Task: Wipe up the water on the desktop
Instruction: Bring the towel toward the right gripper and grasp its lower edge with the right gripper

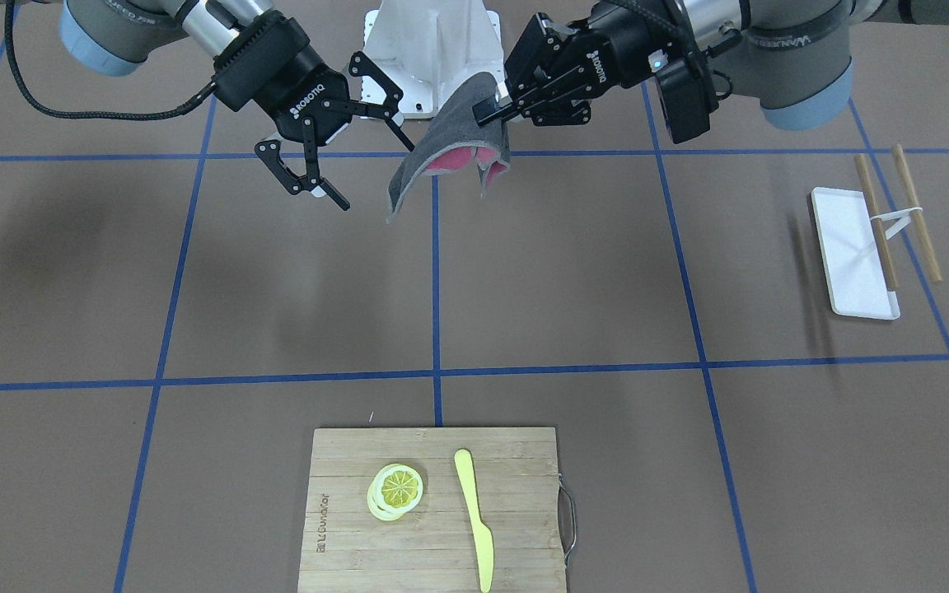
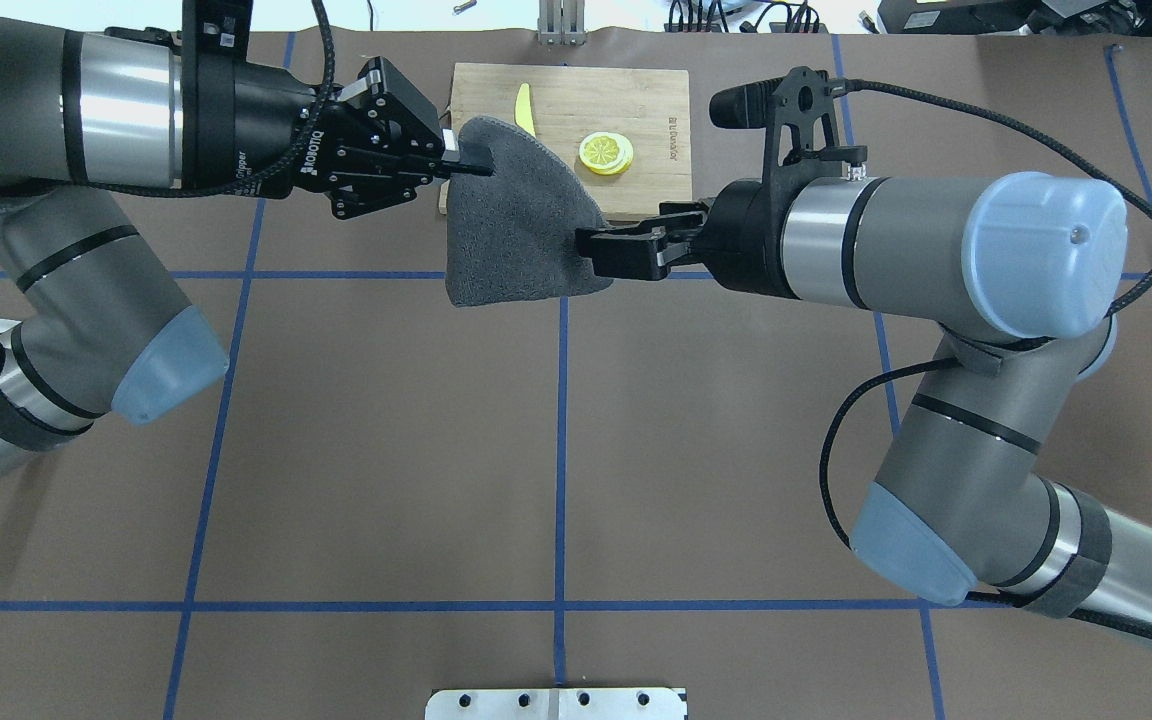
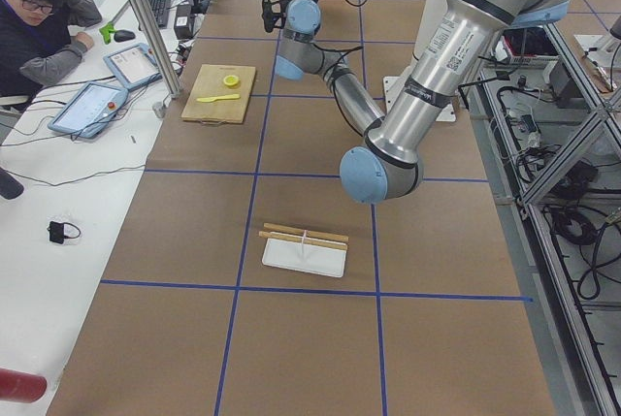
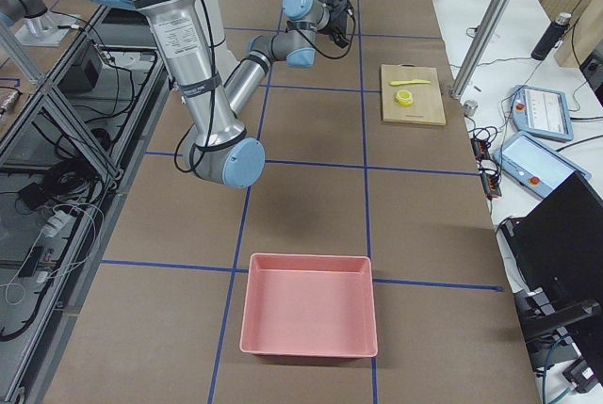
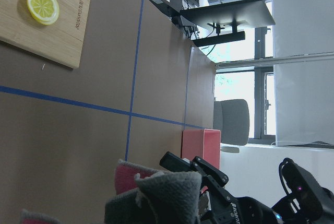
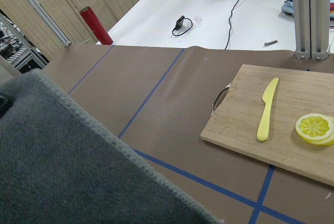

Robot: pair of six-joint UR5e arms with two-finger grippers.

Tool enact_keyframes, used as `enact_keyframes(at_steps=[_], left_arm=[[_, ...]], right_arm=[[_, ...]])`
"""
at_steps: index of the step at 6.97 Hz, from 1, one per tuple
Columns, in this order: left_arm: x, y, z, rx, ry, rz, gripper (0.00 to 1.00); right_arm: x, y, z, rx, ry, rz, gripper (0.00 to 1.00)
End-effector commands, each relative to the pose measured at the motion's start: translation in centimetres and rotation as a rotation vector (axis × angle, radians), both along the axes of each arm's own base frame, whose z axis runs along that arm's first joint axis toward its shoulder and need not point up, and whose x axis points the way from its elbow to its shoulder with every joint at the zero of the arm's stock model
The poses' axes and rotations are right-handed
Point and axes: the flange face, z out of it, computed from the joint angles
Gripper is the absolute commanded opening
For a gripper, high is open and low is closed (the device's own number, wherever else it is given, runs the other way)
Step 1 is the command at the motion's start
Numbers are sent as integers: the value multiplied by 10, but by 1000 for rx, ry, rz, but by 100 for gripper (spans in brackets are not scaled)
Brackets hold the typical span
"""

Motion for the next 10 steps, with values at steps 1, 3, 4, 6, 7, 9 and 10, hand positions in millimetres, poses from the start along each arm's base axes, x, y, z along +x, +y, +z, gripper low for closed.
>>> enact_keyframes(at_steps=[1, 3, 4, 6, 7, 9, 10], left_arm=[[3, 1, -6, -17, 17, -1, 0], [8, 3, -7, -21, 20, 10, 0], [8, 3, -9, -23, 25, 3, 0], [17, 7, -13, -42, 39, -1, 0], [22, 9, -13, -55, 45, -2, 0], [29, 11, -20, -74, 72, -25, 0], [36, 12, -20, -93, 80, -52, 0]], right_arm=[[-25, 18, 2, 6, 12, 26, 99], [-39, 23, 7, 58, 63, 56, 99], [-42, 21, 11, 66, 80, 68, 99], [-55, 26, 16, 90, 114, 104, 99], [-57, 27, 18, 93, 122, 116, 99], [-63, 32, 17, 101, 126, 129, 99], [-64, 33, 17, 102, 125, 128, 99]])
